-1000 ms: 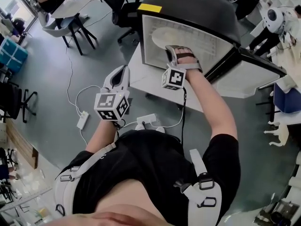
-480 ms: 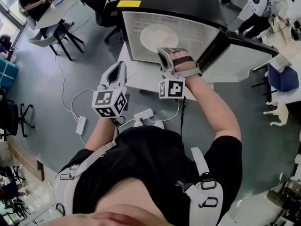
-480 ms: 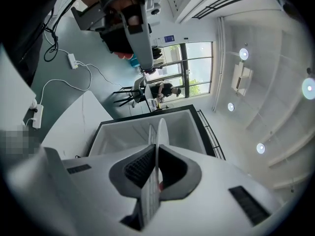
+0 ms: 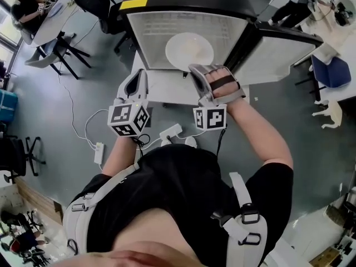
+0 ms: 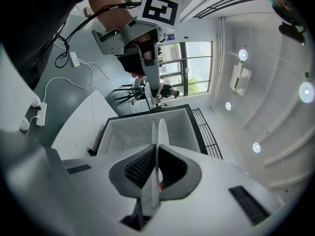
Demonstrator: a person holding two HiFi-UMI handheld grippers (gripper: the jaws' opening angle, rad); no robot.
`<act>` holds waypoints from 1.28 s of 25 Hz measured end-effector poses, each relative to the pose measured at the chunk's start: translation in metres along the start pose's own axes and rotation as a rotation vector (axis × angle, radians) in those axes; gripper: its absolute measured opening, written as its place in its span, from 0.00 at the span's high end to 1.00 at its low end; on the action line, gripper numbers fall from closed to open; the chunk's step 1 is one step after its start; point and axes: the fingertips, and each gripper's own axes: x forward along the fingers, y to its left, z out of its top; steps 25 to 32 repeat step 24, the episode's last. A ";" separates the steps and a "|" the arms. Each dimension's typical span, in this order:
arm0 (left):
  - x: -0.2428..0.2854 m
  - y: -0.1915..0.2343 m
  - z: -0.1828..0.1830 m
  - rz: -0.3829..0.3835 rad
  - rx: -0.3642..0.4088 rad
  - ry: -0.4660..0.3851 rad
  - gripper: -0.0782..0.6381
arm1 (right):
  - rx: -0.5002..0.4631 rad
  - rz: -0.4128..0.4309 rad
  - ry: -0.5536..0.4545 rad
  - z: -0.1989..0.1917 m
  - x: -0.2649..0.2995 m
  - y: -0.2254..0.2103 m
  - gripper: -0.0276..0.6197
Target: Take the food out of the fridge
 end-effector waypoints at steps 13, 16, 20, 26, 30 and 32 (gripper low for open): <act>0.014 -0.018 0.000 -0.050 0.006 0.001 0.89 | -0.007 0.007 0.048 -0.011 -0.010 0.011 0.92; 0.016 -0.020 0.001 -0.052 0.007 0.002 0.89 | -0.006 -0.003 0.047 -0.012 -0.009 0.008 0.92; 0.017 -0.022 0.004 -0.054 0.012 -0.003 0.89 | 0.002 -0.010 0.057 -0.016 -0.008 0.004 0.92; 0.016 -0.023 0.005 -0.053 0.017 -0.002 0.89 | 0.009 -0.018 0.064 -0.018 -0.007 0.001 0.92; 0.016 -0.023 0.005 -0.053 0.017 -0.002 0.89 | 0.009 -0.018 0.064 -0.018 -0.007 0.001 0.92; 0.016 -0.023 0.005 -0.053 0.017 -0.002 0.89 | 0.009 -0.018 0.064 -0.018 -0.007 0.001 0.92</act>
